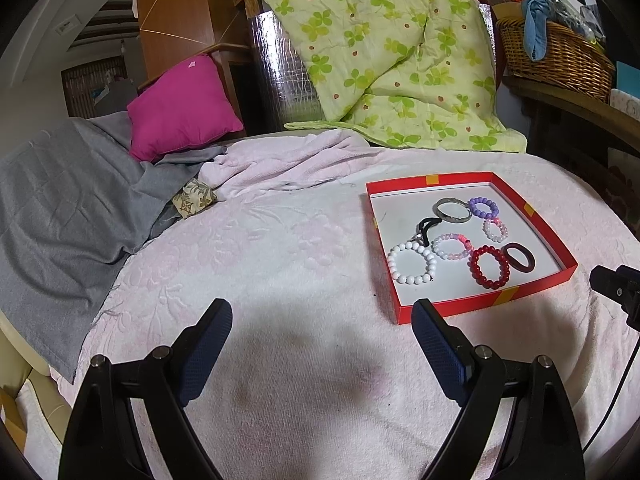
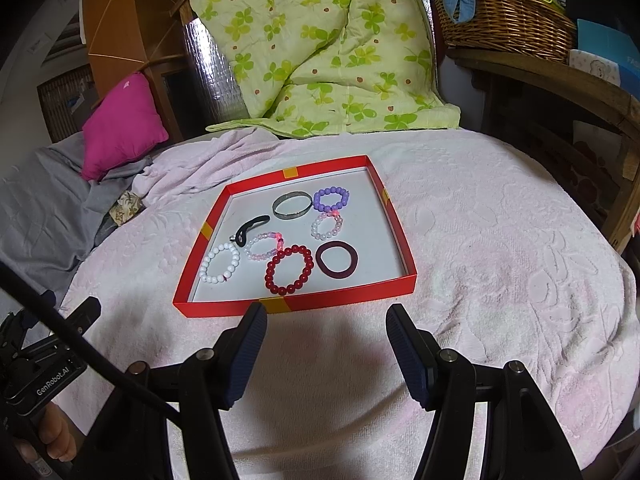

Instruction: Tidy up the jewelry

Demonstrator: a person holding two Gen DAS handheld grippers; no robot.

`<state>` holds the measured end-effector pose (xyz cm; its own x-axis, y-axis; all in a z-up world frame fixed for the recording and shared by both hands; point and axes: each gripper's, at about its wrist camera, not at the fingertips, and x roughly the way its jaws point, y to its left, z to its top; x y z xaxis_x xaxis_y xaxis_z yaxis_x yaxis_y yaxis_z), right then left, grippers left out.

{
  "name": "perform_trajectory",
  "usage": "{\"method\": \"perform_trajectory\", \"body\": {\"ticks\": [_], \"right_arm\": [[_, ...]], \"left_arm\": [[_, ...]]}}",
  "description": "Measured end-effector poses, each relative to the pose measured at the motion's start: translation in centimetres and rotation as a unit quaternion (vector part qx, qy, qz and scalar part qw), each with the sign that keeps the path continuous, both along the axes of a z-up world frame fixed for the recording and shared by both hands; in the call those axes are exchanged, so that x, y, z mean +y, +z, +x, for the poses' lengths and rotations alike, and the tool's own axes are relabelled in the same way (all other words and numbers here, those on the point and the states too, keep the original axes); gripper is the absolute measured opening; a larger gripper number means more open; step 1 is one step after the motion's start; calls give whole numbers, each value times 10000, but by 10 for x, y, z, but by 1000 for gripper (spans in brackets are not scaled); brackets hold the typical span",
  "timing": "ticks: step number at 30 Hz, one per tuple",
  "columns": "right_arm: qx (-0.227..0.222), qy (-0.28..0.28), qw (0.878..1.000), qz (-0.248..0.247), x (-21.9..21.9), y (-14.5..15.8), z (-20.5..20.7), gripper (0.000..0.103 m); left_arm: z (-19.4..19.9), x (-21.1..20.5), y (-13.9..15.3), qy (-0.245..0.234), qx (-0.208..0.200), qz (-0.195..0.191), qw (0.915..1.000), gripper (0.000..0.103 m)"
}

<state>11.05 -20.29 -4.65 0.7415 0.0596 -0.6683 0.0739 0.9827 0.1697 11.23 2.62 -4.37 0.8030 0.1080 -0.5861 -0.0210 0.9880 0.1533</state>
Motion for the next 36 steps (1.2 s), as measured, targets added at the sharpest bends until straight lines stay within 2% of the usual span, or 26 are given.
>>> {"method": "perform_trajectory", "body": {"ticks": [31,34,36], "right_arm": [[-6,29,10000,-6,4,0,2,66],[-11,16,10000,6,4,0,2,66],[-17,-31,10000,-32,2,-2,2,66]], "left_arm": [[2,2,-1,-44,48,-15,10000,91],[3,6,-3,-92,121,-250,9996,91],[7,12,-8,-88,334,-516,9981,91]]}}
